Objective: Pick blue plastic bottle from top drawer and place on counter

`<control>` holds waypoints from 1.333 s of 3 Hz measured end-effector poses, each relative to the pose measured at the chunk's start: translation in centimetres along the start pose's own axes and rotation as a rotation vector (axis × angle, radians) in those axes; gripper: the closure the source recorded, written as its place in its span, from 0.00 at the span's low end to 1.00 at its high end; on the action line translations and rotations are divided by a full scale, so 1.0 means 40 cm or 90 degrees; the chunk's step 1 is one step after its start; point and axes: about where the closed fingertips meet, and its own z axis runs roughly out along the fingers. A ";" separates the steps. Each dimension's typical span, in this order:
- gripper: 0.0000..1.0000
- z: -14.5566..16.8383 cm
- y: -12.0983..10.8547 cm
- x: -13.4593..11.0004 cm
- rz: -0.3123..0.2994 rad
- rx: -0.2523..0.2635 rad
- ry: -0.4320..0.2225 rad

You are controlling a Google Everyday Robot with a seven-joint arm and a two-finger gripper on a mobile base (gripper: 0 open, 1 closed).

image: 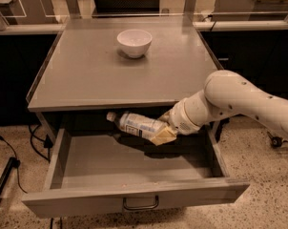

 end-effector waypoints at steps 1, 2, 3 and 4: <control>1.00 -0.024 0.031 -0.004 -0.039 -0.002 -0.006; 1.00 -0.050 0.052 0.002 -0.058 -0.003 -0.008; 1.00 -0.123 0.065 0.012 -0.082 -0.012 0.005; 1.00 -0.192 0.067 0.004 -0.106 -0.034 0.020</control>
Offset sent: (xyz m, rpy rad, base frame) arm -0.0358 -0.0139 0.0231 -0.0078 -0.0766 0.0979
